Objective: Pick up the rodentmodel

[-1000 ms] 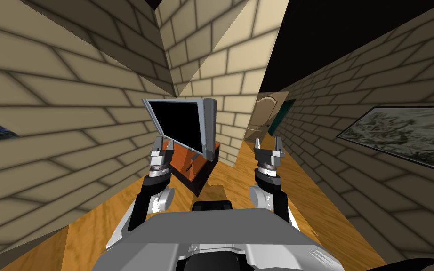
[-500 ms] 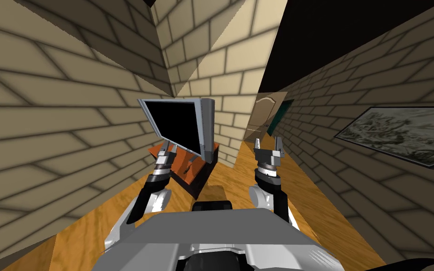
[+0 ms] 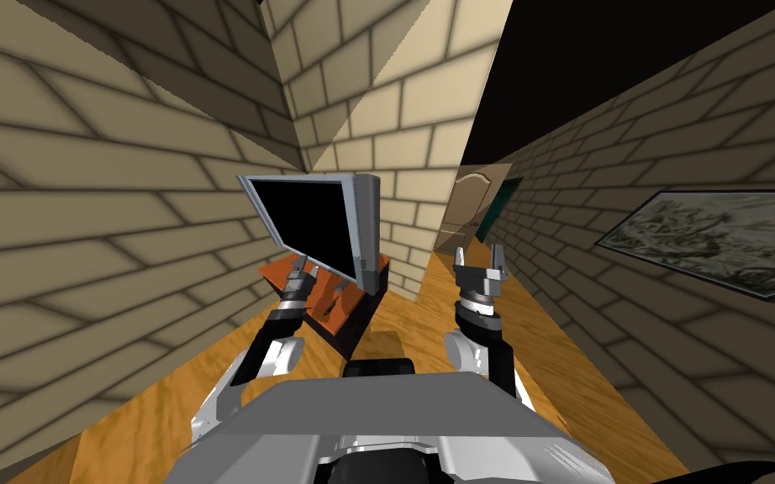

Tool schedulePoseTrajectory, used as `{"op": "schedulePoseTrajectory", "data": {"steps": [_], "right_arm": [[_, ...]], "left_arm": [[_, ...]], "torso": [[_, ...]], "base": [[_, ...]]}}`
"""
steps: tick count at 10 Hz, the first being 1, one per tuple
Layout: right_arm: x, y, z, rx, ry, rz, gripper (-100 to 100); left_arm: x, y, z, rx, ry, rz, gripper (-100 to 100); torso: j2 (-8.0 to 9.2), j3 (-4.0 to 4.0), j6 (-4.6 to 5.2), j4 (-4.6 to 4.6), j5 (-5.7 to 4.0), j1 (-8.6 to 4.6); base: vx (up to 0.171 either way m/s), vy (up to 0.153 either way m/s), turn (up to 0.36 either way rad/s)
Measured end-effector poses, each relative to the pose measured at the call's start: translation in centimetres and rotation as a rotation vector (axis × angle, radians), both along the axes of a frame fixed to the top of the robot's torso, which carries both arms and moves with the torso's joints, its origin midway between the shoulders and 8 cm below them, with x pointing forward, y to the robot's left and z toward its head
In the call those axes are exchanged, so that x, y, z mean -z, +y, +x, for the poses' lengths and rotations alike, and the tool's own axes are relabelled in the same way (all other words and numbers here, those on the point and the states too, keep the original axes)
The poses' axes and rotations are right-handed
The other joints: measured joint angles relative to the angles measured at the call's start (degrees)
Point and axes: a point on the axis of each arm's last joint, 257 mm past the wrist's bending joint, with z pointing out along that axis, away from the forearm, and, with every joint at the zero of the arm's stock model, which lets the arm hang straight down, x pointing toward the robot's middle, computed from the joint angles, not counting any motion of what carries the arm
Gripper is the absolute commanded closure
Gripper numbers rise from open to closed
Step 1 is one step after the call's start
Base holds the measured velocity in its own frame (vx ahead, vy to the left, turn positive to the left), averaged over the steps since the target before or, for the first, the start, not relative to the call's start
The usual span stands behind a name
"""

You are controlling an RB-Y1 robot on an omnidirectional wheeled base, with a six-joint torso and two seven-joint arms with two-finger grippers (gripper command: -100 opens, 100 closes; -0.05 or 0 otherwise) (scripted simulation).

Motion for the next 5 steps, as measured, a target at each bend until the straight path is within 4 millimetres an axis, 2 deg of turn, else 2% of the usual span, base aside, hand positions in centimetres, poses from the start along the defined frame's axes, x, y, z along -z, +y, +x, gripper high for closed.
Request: {"op": "schedulePoseTrajectory", "data": {"steps": [3, 5], "right_arm": [[0.0, 0.0, 0.0, 0.000, 0.000, 0.000, 0], [0.0, 0.0, 0.0, 0.000, 0.000, 0.000, 0]], "left_arm": [[4.3, 2.3, 1.2, -0.008, 0.124, -0.074, -100], [6.6, 3.2, 1.7, -0.014, 0.187, -0.121, -100]], "torso": [[-0.01, -0.01, -0.01, -0.01, 0.00, 0.04], [0.01, 0.01, 0.00, 0.00, 0.00, 0.02]], "base": [[0.053, -0.010, -0.015], [0.045, -0.011, -0.027]]}}
